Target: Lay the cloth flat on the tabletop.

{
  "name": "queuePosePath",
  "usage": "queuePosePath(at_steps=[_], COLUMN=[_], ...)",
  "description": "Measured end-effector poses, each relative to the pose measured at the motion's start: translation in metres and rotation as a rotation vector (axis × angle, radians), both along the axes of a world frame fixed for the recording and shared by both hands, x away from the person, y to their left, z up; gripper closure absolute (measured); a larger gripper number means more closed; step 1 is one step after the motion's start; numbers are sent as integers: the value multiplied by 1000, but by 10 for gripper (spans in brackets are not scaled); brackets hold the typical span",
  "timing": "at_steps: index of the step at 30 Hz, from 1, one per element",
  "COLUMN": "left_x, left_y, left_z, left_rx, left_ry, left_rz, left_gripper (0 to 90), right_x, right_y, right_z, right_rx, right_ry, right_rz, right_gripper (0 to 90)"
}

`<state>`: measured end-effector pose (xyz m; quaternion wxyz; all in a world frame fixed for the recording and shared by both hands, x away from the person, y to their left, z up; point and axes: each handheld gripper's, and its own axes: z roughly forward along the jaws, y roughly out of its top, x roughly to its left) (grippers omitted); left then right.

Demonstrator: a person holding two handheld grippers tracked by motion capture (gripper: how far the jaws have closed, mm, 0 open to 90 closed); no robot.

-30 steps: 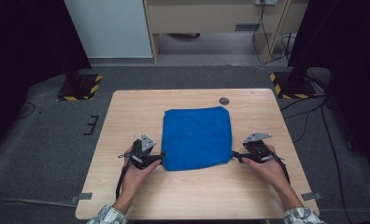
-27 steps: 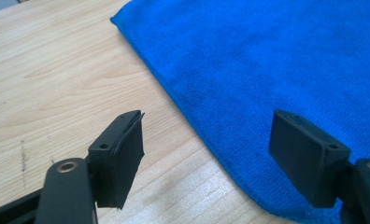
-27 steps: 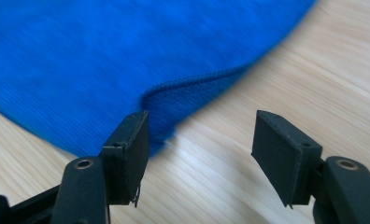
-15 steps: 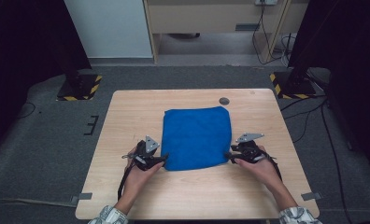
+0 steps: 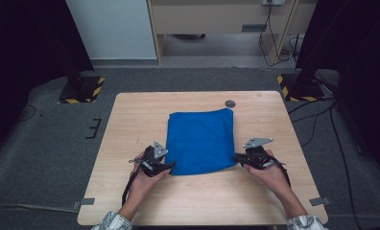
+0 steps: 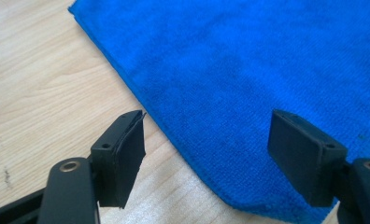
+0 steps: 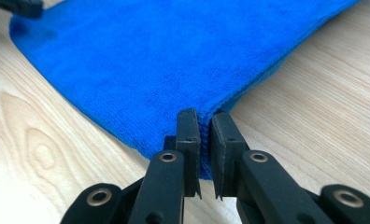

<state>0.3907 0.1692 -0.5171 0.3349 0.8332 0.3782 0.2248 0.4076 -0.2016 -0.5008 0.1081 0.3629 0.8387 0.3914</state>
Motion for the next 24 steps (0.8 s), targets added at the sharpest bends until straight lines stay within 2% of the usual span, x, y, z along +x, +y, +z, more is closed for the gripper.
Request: queuePosePath(at_steps=[5,8,13,17,19,21,24], left_x=[2,4,7,9,10,11,12], left_y=[-1,-1,4,7,8,10,12], left_z=[-5,-8,-9,-10,-11,-11,-11], left_rx=[37,56,42,36,29,31,33], left_ry=[13,18,25,23,25,21,16], left_rz=[-12,-6,11,27,39,48,57], left_gripper=[270,273,271,272,270,270,270], right_x=[-6,-3,14,23,23,21,16], right_y=[-4,-5,-2,-2,-3,-6,-11], right_z=[11,9,-9,-15,-18,-17,-11], right_rx=[16,-7,-17,-13,-15,5,42], right_ry=[30,39,67,70,76,84,68], right_rz=[-48,-102,-147,-195,-202,-196,-207], right_gripper=[800,786,708,586,548,522,505])
